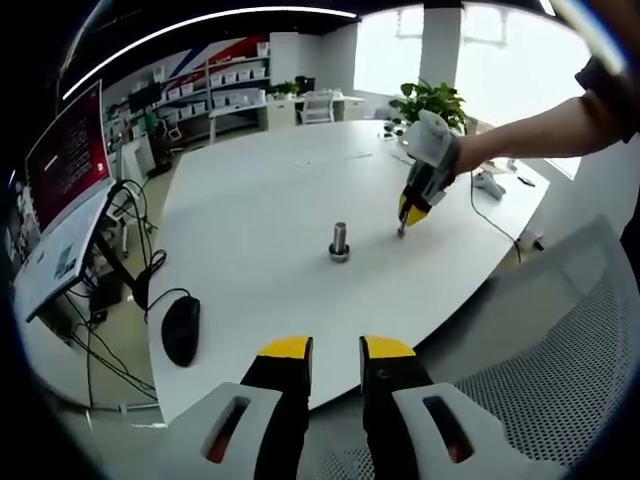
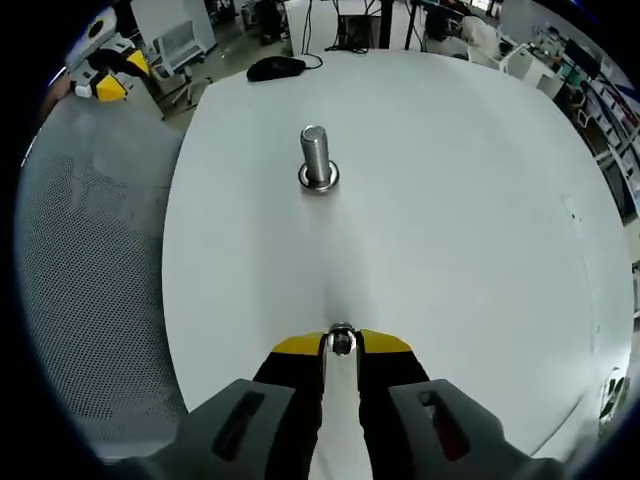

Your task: Place the washer onto the threaded stud by aligning its center hole with the stud, sliding it down to the base, and recovering from edge contact or off-axis alignment until the washer reaches the visible bottom stop.

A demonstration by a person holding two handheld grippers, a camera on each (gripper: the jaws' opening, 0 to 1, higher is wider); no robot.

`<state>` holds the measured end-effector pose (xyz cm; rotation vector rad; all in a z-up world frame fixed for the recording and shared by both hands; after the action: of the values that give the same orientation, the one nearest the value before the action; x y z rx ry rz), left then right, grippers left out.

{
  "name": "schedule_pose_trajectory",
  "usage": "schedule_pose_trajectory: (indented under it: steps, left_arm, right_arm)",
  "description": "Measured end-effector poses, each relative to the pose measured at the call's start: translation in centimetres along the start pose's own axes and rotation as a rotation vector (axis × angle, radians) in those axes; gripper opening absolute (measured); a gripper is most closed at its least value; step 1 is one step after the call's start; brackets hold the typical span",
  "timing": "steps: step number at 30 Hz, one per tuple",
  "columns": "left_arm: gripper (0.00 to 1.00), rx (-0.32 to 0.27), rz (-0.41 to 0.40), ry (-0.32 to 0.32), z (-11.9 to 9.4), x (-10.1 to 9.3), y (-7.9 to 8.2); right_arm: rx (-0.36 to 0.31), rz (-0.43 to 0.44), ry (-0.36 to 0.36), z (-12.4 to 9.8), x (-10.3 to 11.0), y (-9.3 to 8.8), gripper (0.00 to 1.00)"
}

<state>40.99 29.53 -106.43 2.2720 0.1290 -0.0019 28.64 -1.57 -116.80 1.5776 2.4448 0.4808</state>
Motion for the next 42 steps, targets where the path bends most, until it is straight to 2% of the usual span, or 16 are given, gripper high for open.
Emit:
schedule_pose_trajectory:
  steps: [1,2,5,9,12,15,18,21,22,25,28,34,41,42]
  left_arm:
    - [0.17,0.0,-0.001,0.001,0.0,0.0,0.0]
    - [0.17,-0.001,-0.002,0.004,0.0,0.1,0.0]
    - [0.17,-0.006,-0.008,0.004,-0.1,-0.2,0.2]
    - [0.17,0.0,-0.002,0.005,-0.1,-0.1,0.0]
    - [0.17,-0.004,-0.01,0.016,-0.1,0.0,0.2]
    - [0.17,-0.001,-0.012,0.017,-0.1,0.1,0.2]
    - [0.17,0.005,-0.003,0.014,-0.1,-0.3,0.3]
    - [0.17,0.006,-0.008,0.015,0.0,0.1,0.0]
    - [0.17,0.005,-0.008,0.015,0.0,0.1,0.1]
    - [0.17,0.007,-0.007,0.017,0.0,0.1,0.0]
    - [0.17,0.011,-0.009,0.017,0.1,0.2,-0.1]
    - [0.17,0.014,-0.01,0.014,0.1,0.2,-0.1]
    - [0.17,0.013,-0.015,0.006,0.1,-0.2,-0.1]
    - [0.17,0.014,-0.015,0.004,0.1,-0.2,-0.1]
  right_arm:
    - [-0.018,-0.008,0.006,0.2,0.0,0.2,0.09]
    - [-0.002,-0.006,-0.002,0.2,-0.6,0.1,0.09]
    - [-0.018,0.024,0.003,0.2,-0.9,0.2,0.09]
    - [-0.008,0.015,0.012,-0.2,0.0,-0.2,0.09]
    - [-0.001,0.007,0.013,0.6,-0.8,-0.6,0.09]
    - [0.007,0.01,0.019,1.0,-0.1,-1.0,0.1]
    - [0.015,-0.009,0.023,1.1,0.2,-1.0,0.1]
    - [0.009,-0.014,0.028,0.9,0.3,-0.6,0.11]
    - [0.01,-0.016,0.026,1.5,-0.1,-0.9,0.12]
    - [0.036,-0.036,0.024,1.6,-0.1,-1.0,0.15]
    - [0.034,-0.042,0.028,1.7,0.3,-1.0,0.15]
    - [-0.046,0.005,0.004,0.9,-0.3,0.0,0.2]
    - [-0.205,0.061,-0.08,-1.5,-0.8,0.7,0.23]
    - [-0.231,0.078,-0.097,-2.4,-0.3,0.9,0.24]
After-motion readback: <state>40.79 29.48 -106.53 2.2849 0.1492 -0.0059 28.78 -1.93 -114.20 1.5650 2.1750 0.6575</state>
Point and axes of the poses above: the point that each gripper's makers call its tool centre point, and the gripper's own axes: z roughly forward along the fingers, x roughly to its left, y roughly out of its top, the point moved 5 cm from there along -z, roughly backward along the fingers, and after that the axes turned 3 degrees about -x, right-handed, at the moved point
